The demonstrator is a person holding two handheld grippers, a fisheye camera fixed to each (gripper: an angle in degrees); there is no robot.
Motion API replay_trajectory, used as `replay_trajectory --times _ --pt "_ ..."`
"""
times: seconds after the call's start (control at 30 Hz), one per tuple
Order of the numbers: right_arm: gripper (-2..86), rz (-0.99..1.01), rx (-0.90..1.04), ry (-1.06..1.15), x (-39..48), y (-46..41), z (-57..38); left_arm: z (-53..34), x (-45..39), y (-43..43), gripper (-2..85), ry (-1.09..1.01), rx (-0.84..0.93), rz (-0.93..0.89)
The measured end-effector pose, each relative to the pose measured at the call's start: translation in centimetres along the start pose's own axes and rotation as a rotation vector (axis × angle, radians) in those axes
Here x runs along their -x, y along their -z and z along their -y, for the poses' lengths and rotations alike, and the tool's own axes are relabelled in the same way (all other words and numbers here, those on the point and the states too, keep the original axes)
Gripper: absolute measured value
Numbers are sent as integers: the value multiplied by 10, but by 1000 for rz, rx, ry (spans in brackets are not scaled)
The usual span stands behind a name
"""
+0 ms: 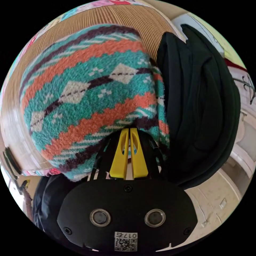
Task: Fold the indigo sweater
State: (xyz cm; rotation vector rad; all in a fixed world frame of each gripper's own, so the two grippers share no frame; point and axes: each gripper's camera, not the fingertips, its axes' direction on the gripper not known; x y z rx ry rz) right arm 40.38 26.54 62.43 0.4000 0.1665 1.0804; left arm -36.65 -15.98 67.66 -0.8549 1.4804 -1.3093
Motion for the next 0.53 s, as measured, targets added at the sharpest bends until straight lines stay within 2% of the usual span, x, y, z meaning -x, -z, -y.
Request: replay_trajectory --times 0.1,0.17,0.3,0.4,0.43,0.53 --pt "4 23 80 14 3 9 2 -45 57 24 82 169 -195 -288" --pt "4 20 86 -3 6 18 -4 -67 73 14 79 216 -246 -408" --pt "4 97 -36 -279 -6 51 -49 -103 95 -34 80 287 -253 -600" --pt "3 366 -270 -426 -8 72 -114 -111 122 -36 87 334 -282 -737" --pt "3 497 -369 -429 -2 75 -142 -112 128 -31 87 334 -300 -747" --pt "4 802 -480 -412 24 60 -196 -108 146 2 86 275 -343 -695"
